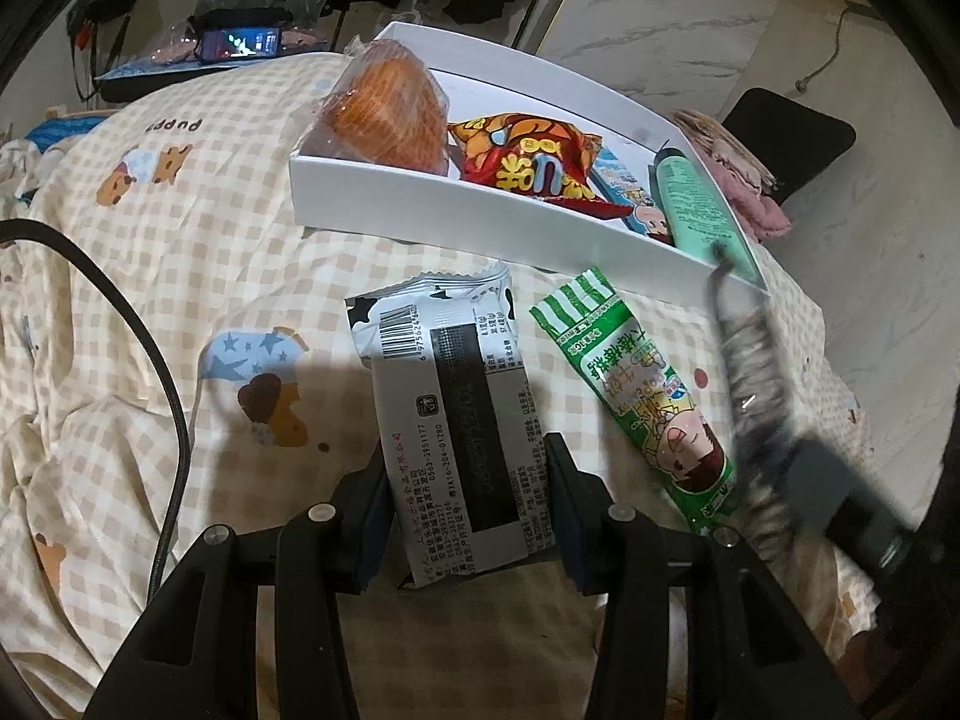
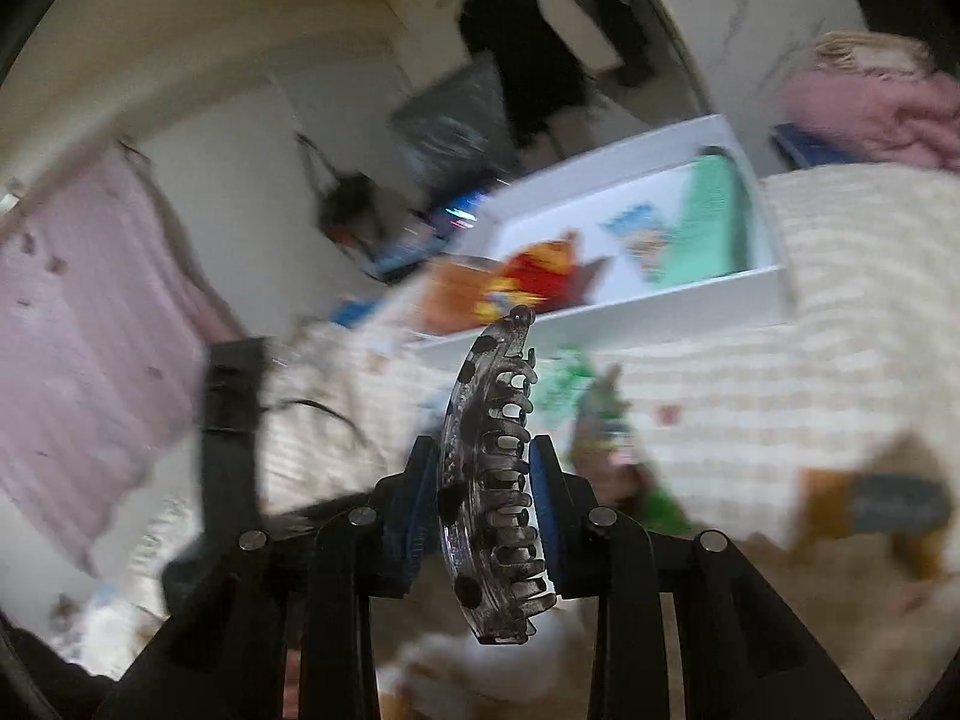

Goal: Organize objects
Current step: 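Carry the white-grey packet and claw clip toward the white box with both grippers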

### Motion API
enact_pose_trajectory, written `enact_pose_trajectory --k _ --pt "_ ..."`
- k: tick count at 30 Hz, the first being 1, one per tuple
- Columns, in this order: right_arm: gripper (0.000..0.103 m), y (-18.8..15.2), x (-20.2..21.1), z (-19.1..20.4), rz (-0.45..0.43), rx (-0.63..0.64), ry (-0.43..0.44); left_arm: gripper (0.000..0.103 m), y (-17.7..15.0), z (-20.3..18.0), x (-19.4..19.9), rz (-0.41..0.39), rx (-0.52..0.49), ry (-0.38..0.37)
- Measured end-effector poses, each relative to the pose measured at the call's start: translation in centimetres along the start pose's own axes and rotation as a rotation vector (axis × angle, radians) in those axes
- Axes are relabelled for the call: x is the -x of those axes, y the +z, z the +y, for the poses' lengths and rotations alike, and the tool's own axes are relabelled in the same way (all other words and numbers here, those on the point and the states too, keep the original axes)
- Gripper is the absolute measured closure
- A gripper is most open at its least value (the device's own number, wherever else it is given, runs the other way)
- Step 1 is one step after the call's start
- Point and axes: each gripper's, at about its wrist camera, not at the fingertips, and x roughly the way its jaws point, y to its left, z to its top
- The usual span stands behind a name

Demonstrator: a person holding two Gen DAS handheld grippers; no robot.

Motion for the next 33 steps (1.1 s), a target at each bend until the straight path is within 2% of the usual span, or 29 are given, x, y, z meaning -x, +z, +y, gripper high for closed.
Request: enact_pose_trajectory --k 5,13,18,26,33 --pt "0.071 -0.5 -1.3 -0.8 0.045 -0.032 -0.012 0.054 -0.1 0.0 -0.1 0.001 0.001 0.001" --pt "0.071 -0.5 -1.8 -2.0 0.063 -0.083 -0.02 0.054 0.0 0.1 0.1 -0.01 0.006 -0.009" --pt "0.071 0.3 -1.6 -1.3 0.05 -0.065 -0.033 0.054 0.3 0.6 0.9 -0.032 0.016 -0.054" --pt "0.071 3.4 -1.1 0.6 0.004 -0.012 -0.094 0.054 1.1 2.2 3.8 -0.108 0.045 -0.138" --pt "0.071 8.4 -0.8 0.5 -0.066 0.01 -0.176 0.054 1.6 3.8 5.1 -0.125 0.103 -0.198"
